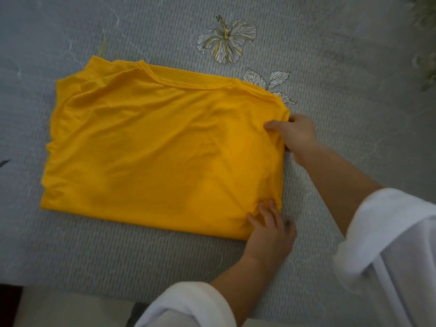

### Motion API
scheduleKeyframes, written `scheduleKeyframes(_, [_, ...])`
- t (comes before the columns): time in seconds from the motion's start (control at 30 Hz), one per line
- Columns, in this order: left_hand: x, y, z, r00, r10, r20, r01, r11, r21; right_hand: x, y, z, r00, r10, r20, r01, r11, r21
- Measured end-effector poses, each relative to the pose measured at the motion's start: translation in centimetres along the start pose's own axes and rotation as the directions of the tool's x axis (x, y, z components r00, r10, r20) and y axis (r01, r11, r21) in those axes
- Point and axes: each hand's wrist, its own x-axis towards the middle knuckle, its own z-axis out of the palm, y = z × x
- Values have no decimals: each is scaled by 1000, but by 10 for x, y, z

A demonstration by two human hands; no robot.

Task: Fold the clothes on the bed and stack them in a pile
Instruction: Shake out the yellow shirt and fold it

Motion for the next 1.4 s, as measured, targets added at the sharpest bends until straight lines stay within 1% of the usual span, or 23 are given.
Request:
scheduleKeyframes(0.03, [1, 0, -5, 997, -78, -11, 78, 997, 2, -1, -5, 2, 1000, 14, -5, -14, 1000, 9])
scheduleKeyframes(0.07, [0, 1, -6, 993, -100, -55, 103, 994, 41, -1, -10, 3, 999, 30, -14, -29, 999, 26])
scheduleKeyframes(0.13, [0, 8, 2, 999, -33, -30, 33, 999, 10, -1, -19, 5, 998, 47, -35, -45, 996, 71])
scheduleKeyframes(0.17, [-3, 6, 0, 998, -11, -55, 7, 998, -66, -2, -23, 6, 998, 48, -39, -44, 995, 85])
scheduleKeyframes(0.23, [-16, -22, -8, 987, -40, -156, -13, 947, -322, -4, -30, 8, 998, 40, -41, -37, 996, 83])
scheduleKeyframes(0.27, [-22, -34, -6, 972, -102, -210, -12, 876, -482, -6, -34, 9, 998, 34, -44, -31, 996, 82])
scheduleKeyframes(0.3, [-28, -45, 0, 965, -157, -209, -26, 739, -673, -8, -37, 11, 999, 22, -47, -18, 996, 84])
scheduleKeyframes(0.33, [-37, -60, 3, 967, -190, -171, -48, 524, -850, -10, -41, 14, 999, 6, -47, -2, 996, 87])
scheduleKeyframes(0.37, [-47, -77, 6, 955, -264, -138, -53, 305, -951, -12, -45, 18, 999, -17, -44, 21, 996, 88])
scheduleKeyframes(0.4, [-57, -93, 10, 923, -373, -97, -52, 129, -990, -14, -50, 24, 998, -38, -41, 42, 995, 93])
scheduleKeyframes(0.43, [-68, -111, 16, 880, -472, -48, -74, -36, -997, -17, -55, 31, 998, -50, -38, 54, 993, 105])
scheduleKeyframes(0.5, [-91, -144, 28, 828, -554, 88, -128, -339, -932, -23, -68, 49, 997, -68, -32, 73, 985, 155])
scheduleKeyframes(0.53, [-102, -159, 35, 814, -559, 156, -141, -451, -881, -27, -75, 60, 996, -83, -29, 86, 981, 175])
scheduleKeyframes(0.6, [-124, -190, 53, 780, -568, 263, -139, -567, -812, -35, -93, 88, 994, -110, -13, 111, 976, 190])
scheduleKeyframes(0.8, [-181, -251, 101, 705, -590, 394, -216, -707, -673, -68, -146, 179, 966, -250, 58, 239, 959, 150])
scheduleKeyframes(0.93, [-206, -272, 124, 654, -595, 467, -364, -789, -495, -87, -177, 239, 938, -321, 131, 297, 939, 174])
scheduleKeyframes(1.0, [-214, -279, 131, 588, -620, 519, -439, -784, -440, -94, -185, 260, 922, -299, 244, 240, 940, 242])
scheduleKeyframes(1.07, [-219, -283, 140, 496, -624, 603, -459, -778, -428, -96, -181, 271, 905, -277, 323, 219, 954, 204])
scheduleKeyframes(1.13, [-223, -284, 145, 423, -603, 677, -446, -789, -423, -96, -164, 269, 912, -302, 277, 297, 953, 60])
scheduleKeyframes(1.23, [-225, -279, 149, 374, -595, 711, -393, -797, -460, -94, -125, 248, 910, -403, 98, 413, 899, -145])
scheduleKeyframes(1.27, [-225, -277, 149, 384, -593, 708, -376, -800, -467, -93, -109, 239, 905, -426, 21, 421, 885, -201])
scheduleKeyframes(1.33, [-223, -273, 146, 453, -573, 682, -329, -819, -470, -91, -78, 222, 902, -411, -130, 366, 890, -271])
scheduleKeyframes(1.4, [-216, -269, 142, 523, -550, 652, -282, -833, -476, -92, -51, 210, 931, -288, -225, 225, 937, -269])
